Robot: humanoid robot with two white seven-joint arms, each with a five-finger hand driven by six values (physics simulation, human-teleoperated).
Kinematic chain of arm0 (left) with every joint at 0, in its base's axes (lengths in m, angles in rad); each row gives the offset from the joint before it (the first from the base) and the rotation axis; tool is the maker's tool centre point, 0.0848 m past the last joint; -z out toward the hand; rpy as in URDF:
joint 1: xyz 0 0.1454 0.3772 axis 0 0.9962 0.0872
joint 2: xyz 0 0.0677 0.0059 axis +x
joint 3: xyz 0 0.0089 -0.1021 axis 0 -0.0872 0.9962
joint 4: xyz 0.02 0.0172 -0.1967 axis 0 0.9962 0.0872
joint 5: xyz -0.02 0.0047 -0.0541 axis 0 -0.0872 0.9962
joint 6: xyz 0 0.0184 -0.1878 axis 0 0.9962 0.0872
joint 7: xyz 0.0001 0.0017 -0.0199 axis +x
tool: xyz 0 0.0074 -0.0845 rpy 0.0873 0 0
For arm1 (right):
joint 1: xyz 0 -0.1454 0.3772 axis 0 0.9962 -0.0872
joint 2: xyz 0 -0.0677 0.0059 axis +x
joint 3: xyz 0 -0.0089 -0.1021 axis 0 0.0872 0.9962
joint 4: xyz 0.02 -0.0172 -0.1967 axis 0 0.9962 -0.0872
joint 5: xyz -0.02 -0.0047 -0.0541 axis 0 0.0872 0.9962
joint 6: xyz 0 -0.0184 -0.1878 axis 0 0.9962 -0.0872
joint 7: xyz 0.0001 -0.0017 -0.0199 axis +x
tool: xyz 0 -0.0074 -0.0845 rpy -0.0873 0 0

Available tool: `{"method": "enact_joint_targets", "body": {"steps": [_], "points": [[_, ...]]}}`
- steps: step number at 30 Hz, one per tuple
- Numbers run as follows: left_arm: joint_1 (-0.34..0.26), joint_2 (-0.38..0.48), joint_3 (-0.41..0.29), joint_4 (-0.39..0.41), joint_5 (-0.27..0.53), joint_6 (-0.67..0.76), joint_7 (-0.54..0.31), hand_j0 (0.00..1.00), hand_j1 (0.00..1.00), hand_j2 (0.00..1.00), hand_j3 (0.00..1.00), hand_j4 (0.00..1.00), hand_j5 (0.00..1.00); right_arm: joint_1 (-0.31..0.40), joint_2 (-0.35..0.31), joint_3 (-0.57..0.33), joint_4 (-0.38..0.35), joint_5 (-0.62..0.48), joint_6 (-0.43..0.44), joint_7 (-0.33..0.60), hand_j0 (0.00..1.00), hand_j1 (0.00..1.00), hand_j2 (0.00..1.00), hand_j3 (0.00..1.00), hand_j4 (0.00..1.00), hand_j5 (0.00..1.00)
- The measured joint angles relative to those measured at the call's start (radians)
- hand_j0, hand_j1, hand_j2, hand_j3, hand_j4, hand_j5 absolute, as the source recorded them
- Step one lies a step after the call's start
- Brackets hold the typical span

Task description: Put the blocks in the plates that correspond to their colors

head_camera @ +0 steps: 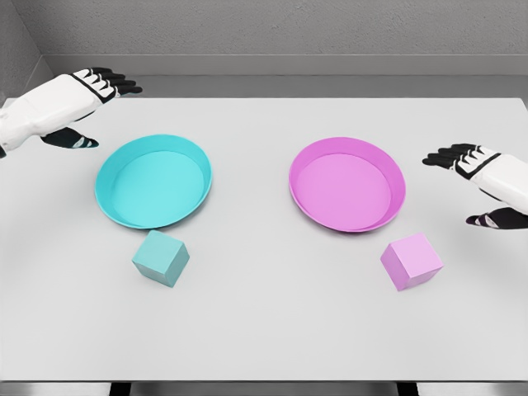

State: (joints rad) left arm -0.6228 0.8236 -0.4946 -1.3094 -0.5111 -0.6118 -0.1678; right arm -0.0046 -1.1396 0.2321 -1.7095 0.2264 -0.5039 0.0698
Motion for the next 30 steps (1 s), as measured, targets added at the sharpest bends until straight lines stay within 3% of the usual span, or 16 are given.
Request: {"method": "enact_joint_targets", "body": {"steps": [5,8,12,20,24,30], "points": [[0.021,0.009,-0.004,-0.018,-0.001,0.000,0.000,1.00,1.00,1.00,1.00,1.00,1.00,0.006,-0.003,0.000,-0.030,0.000,-0.019,0.079,1.00,1.00,1.00,1.00,1.00,1.00],[0.028,0.042,-0.034,-0.094,-0.006,0.000,-0.004,1.00,1.00,1.00,1.00,1.00,1.00,0.003,-0.004,-0.002,-0.039,0.000,-0.065,0.191,1.00,1.00,1.00,1.00,1.00,1.00],[0.028,0.088,-0.089,-0.195,-0.022,0.000,-0.066,1.00,1.00,1.00,1.00,1.00,1.00,0.002,-0.013,-0.020,-0.042,0.001,-0.091,0.264,1.00,1.00,1.00,1.00,1.00,1.00],[0.043,0.169,-0.141,-0.291,-0.029,0.000,-0.105,1.00,1.00,1.00,1.00,1.00,1.00,0.006,-0.032,-0.030,-0.043,0.000,-0.108,0.306,1.00,1.00,1.00,1.00,1.00,1.00],[0.081,0.172,-0.157,-0.339,-0.045,-0.001,-0.130,1.00,1.00,1.00,1.00,1.00,1.00,0.006,-0.033,-0.028,-0.044,-0.001,-0.108,0.311,1.00,1.00,1.00,1.00,1.00,1.00],[0.086,0.165,-0.180,-0.383,-0.063,-0.001,-0.155,1.00,1.00,1.00,1.00,1.00,1.00,-0.003,-0.031,-0.007,-0.044,-0.003,-0.109,0.310,1.00,1.00,1.00,1.00,1.00,1.00]]}}
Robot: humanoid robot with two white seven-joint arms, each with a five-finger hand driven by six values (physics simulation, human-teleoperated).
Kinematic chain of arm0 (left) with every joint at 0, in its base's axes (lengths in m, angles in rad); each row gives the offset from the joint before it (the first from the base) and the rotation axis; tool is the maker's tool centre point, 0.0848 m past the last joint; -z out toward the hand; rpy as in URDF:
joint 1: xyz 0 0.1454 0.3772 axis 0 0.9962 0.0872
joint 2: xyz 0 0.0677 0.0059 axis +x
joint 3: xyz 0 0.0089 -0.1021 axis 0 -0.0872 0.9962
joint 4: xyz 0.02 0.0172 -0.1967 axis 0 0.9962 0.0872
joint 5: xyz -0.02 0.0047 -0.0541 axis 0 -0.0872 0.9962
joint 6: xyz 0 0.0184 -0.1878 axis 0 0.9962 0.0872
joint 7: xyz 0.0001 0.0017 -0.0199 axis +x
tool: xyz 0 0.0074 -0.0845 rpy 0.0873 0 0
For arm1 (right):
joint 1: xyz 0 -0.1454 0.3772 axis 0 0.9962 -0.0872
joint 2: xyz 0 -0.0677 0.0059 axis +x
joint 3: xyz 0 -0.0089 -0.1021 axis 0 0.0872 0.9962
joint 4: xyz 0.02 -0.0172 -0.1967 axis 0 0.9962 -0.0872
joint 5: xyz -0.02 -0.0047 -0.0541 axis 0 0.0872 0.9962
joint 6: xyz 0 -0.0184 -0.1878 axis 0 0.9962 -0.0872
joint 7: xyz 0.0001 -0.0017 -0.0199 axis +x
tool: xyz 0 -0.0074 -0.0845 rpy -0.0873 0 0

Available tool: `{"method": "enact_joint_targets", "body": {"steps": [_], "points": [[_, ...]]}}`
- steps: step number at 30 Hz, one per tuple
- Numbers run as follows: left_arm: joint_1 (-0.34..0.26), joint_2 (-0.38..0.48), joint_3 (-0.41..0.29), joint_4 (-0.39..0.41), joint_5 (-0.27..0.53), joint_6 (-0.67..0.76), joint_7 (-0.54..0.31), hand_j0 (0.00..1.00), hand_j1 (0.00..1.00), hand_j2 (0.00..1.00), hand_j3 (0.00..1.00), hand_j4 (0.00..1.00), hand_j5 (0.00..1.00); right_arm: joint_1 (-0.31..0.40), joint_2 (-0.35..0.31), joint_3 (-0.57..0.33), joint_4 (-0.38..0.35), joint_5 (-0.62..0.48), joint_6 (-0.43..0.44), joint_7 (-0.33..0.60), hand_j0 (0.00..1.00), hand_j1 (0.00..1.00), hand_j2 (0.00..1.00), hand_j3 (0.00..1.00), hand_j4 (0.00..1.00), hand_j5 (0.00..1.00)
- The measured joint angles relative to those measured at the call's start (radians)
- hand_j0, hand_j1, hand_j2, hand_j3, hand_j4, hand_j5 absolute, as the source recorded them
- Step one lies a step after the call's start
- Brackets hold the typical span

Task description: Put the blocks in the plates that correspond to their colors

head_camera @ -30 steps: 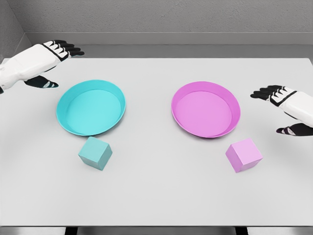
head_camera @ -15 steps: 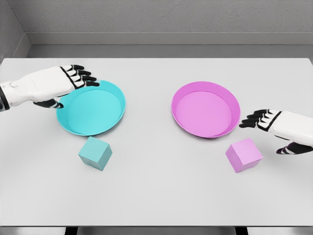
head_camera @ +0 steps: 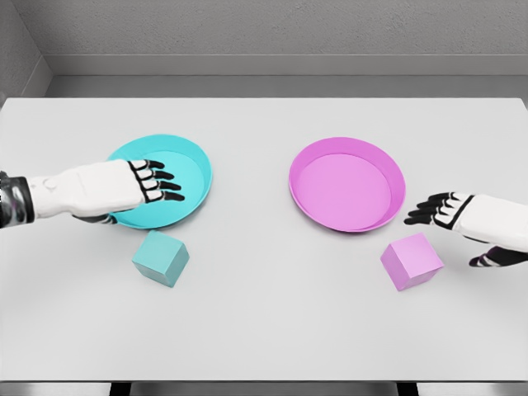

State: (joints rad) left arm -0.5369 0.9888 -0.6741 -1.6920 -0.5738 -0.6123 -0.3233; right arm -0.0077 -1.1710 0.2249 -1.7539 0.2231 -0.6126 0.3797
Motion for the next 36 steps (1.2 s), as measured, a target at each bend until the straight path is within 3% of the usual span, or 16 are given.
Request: {"method": "enact_joint_targets", "body": {"steps": [3,8,26,36], "points": [[0.015,-0.003,-0.010,-0.013,-0.004,0.000,-0.004,1.00,1.00,1.00,1.00,1.00,1.00,-0.014,0.005,0.015,0.000,0.000,0.000,-0.001,1.00,1.00,1.00,1.00,1.00,1.00],[0.021,-0.004,-0.015,-0.029,-0.002,0.000,-0.013,1.00,1.00,1.00,1.00,1.00,1.00,-0.103,0.020,0.092,0.001,-0.002,0.000,0.000,1.00,1.00,1.00,1.00,1.00,1.00],[0.041,0.003,-0.071,-0.076,-0.027,0.000,-0.053,1.00,1.00,1.00,1.00,1.00,1.00,-0.123,0.046,0.218,0.001,-0.002,0.000,0.006,1.00,1.00,1.00,1.00,1.00,1.00],[0.041,-0.018,-0.094,-0.085,-0.040,0.000,-0.055,1.00,1.00,1.00,1.00,1.00,1.00,-0.149,0.059,0.230,0.002,-0.010,0.000,0.005,1.00,1.00,1.00,1.00,1.00,1.00]]}}
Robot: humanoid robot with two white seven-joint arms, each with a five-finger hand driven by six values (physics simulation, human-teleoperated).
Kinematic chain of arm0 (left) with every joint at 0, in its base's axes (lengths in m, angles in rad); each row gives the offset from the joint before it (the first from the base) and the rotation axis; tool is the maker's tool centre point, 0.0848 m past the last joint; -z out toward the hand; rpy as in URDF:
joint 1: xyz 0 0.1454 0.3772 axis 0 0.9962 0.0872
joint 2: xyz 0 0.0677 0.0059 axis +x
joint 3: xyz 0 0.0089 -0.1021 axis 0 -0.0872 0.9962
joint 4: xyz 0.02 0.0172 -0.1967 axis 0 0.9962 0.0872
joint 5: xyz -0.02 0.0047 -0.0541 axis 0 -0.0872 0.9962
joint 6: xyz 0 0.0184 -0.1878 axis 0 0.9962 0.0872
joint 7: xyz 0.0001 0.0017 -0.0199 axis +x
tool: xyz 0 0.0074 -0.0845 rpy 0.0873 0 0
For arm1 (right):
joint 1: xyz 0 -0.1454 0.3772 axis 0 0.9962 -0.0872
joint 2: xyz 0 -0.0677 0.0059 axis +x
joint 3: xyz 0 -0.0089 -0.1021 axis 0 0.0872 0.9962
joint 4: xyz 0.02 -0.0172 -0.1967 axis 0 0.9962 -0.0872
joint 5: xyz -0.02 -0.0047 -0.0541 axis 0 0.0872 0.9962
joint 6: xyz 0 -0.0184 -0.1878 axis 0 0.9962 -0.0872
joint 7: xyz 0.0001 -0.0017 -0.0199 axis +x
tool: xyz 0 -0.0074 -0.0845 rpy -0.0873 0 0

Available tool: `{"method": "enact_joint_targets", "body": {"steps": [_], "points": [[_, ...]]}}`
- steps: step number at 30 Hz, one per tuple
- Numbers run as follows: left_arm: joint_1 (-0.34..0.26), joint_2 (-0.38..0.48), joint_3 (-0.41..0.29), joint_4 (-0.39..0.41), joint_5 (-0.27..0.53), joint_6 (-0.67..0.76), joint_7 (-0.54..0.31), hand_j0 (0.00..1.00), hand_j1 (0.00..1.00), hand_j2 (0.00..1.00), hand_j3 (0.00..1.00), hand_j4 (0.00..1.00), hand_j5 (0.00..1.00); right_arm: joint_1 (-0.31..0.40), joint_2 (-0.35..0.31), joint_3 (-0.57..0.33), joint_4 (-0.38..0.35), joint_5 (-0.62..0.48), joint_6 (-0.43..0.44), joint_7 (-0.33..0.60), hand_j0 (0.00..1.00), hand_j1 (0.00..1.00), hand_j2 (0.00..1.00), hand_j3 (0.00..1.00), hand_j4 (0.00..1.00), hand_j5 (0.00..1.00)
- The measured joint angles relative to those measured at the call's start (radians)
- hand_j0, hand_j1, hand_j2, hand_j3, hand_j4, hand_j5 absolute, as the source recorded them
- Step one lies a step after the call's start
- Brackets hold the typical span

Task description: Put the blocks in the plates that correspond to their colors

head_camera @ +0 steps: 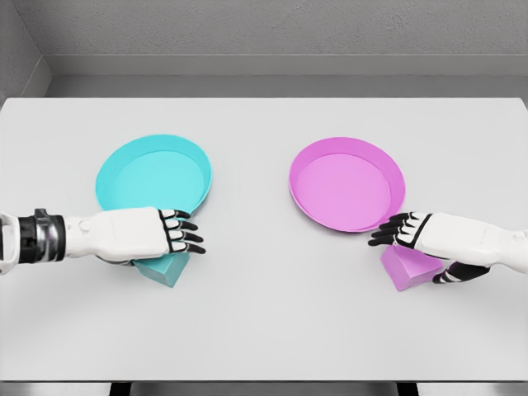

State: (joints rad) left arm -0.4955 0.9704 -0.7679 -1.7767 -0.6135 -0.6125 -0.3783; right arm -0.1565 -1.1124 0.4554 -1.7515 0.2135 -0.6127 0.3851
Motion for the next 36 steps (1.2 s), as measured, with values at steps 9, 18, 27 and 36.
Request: {"method": "enact_joint_targets", "body": {"steps": [9,18,27,36], "points": [[0.000,-0.002,-0.008,-0.001,-0.016,0.000,-0.007,1.00,1.00,1.00,1.00,1.00,1.00,0.000,0.003,0.019,0.000,-0.034,0.071,-0.001,1.00,1.00,1.00,1.00,1.00,1.00],[0.000,-0.005,-0.013,-0.003,-0.028,0.002,-0.011,1.00,1.00,1.00,1.00,1.00,1.00,0.002,0.003,0.041,0.004,-0.037,0.146,-0.001,1.00,1.00,1.00,1.00,1.00,1.00],[-0.005,-0.019,-0.014,-0.005,-0.035,0.000,-0.013,1.00,1.00,1.00,1.00,1.00,1.00,0.002,0.001,0.048,0.001,-0.042,0.138,0.034,0.49,0.49,0.49,0.49,0.49,0.49],[-0.008,-0.012,-0.013,-0.005,-0.027,0.003,-0.042,0.83,0.83,0.83,0.83,0.83,0.83,-0.029,0.002,0.049,0.000,-0.033,0.125,0.046,0.50,0.50,0.50,0.50,0.50,0.50]]}}
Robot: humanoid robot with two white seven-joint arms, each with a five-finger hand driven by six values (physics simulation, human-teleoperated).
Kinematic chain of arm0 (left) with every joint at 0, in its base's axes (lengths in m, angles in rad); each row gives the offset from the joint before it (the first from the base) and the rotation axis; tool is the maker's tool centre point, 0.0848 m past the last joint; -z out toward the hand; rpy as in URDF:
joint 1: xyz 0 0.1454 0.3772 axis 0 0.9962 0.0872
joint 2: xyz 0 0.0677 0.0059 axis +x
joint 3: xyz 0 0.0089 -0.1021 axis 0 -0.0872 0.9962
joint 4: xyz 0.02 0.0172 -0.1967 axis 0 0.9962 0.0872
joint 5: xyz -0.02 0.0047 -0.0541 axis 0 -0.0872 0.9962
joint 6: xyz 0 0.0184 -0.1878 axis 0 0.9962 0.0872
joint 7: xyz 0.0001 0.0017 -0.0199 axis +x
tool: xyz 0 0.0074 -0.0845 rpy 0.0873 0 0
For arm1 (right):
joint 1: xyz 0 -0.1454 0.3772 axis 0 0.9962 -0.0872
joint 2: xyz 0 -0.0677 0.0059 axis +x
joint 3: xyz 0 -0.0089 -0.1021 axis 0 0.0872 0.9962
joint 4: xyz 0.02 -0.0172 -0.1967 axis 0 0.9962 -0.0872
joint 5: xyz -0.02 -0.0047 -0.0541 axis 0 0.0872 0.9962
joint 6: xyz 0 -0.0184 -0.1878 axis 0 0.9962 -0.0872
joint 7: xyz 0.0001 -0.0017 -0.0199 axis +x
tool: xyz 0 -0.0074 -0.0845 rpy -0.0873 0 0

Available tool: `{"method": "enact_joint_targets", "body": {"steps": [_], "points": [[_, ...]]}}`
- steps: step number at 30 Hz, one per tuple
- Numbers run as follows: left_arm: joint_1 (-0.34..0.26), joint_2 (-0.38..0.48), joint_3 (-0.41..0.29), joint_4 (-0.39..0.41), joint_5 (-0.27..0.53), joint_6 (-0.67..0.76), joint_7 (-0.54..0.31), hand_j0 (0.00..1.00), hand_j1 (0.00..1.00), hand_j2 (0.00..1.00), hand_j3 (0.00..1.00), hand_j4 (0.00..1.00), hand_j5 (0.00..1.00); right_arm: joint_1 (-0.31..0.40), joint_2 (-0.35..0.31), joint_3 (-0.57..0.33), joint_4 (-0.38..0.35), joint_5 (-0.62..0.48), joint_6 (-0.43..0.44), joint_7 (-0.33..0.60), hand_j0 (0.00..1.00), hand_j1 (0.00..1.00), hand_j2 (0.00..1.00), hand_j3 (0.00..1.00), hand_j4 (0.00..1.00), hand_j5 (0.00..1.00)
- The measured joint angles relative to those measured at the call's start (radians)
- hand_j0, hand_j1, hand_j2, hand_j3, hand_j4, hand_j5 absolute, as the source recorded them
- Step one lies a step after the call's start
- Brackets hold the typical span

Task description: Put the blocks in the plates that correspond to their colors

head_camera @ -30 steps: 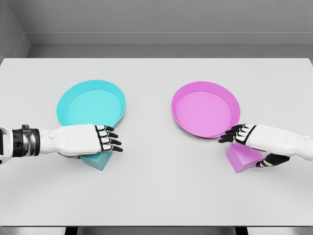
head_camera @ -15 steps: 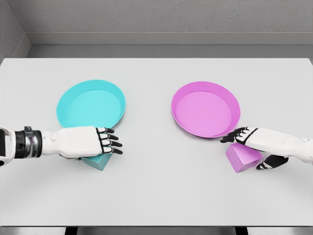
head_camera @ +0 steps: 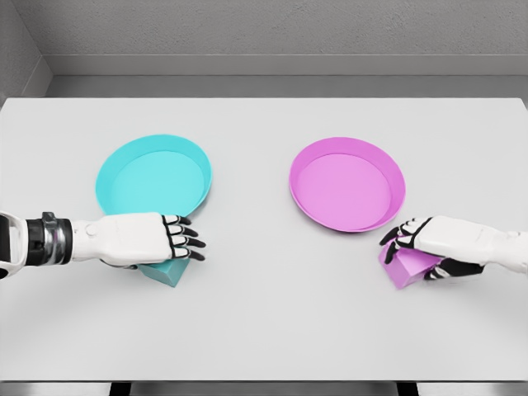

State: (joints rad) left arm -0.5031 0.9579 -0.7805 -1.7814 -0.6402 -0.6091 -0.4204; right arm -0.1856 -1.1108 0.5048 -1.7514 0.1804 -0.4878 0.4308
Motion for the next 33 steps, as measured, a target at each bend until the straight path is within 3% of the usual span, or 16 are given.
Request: {"method": "enact_joint_targets", "body": {"steps": [4,7,16,25,33], "points": [[-0.006,0.000,0.000,-0.001,-0.006,-0.002,-0.005,0.69,0.69,0.69,0.69,0.69,0.69,-0.014,0.000,-0.003,0.000,-0.001,-0.005,0.001,0.50,0.50,0.50,0.50,0.50,0.50],[-0.006,0.000,0.001,-0.001,-0.008,-0.004,-0.007,0.65,0.65,0.65,0.65,0.65,0.65,-0.044,0.000,-0.008,-0.001,-0.007,-0.008,0.000,0.54,0.54,0.54,0.54,0.54,0.54],[-0.015,-0.007,0.003,0.000,0.010,-0.003,0.006,0.67,0.67,0.67,0.67,0.67,0.67,-0.100,0.000,-0.013,-0.002,-0.018,-0.008,0.001,0.52,0.52,0.52,0.52,0.52,0.52],[-0.031,-0.012,0.003,0.001,0.089,-0.002,0.014,0.68,0.68,0.68,0.68,0.68,0.68,-0.166,0.005,-0.013,-0.001,-0.033,0.003,0.001,0.52,0.52,0.52,0.52,0.52,0.52],[-0.077,-0.007,0.012,0.008,0.174,-0.002,0.016,0.69,0.69,0.69,0.69,0.69,0.69,-0.219,0.044,-0.001,0.011,-0.036,0.071,0.003,0.52,0.52,0.52,0.52,0.52,0.52]]}}
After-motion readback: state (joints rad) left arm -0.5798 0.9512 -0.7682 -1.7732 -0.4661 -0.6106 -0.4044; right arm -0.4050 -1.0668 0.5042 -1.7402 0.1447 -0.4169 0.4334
